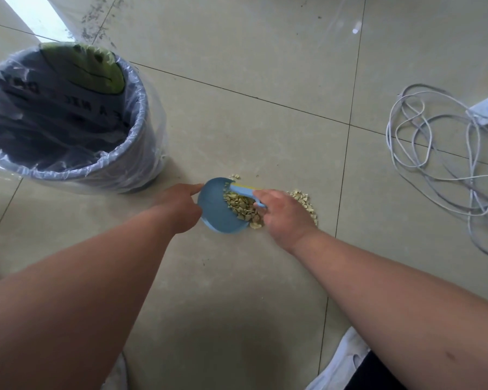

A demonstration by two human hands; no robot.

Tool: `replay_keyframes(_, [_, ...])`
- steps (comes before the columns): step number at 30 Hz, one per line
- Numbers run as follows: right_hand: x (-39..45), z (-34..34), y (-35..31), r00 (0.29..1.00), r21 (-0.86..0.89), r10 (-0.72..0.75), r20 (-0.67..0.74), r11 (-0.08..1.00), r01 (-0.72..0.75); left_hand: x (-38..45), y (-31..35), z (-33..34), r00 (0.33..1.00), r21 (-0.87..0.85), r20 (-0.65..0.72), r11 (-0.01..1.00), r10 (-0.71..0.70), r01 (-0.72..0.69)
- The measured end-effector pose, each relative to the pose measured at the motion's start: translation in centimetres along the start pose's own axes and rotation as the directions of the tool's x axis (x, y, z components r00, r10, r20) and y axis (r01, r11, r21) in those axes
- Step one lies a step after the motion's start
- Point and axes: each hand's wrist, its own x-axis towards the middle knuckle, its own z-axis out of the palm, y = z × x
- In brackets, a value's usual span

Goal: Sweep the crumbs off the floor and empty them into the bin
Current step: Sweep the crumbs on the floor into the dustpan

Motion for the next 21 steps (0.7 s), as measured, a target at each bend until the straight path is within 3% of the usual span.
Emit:
replay_keyframes(3, [0.4, -2.9, 2.4, 0.987, -0.006, 0.129, -0.101, 0.992, -0.13, -0.2, -0.6, 0.0, 1.0, -0.036, 0.014, 0.999, 0.009, -0.009])
replay_keyframes(6, [-0.2, -5.5, 6.2, 0.928, -0.035, 0.309, -0.207, 0.946, -0.323, -0.4, -1.3, 0.0, 0.999, -0.041, 0.032, 0.999, 0.03, -0.028])
replay_keyframes(10, [-2.4, -5.9, 9.5, 0.856, -0.07, 0.47, -0.213, 0.867, -0.494, -0.3, -1.5, 0.1, 0.998, -0.041, 0.056, 0.999, 0.027, -0.025])
replay_keyframes(15, [-3.6, -3.3, 7.9, 0.868, -0.042, 0.468, -0.165, 0.876, -0.48, 0.0, -0.9, 0.5, 0.998, -0.021, 0.055, 0.999, 0.026, -0.025])
replay_keyframes(21, [-2.7, 0.5, 3.2, 0.929, -0.029, 0.359, -0.093, 0.931, -0.363, -0.3, 0.0, 1.2, 0.997, -0.045, 0.066, 0.999, 0.033, -0.03])
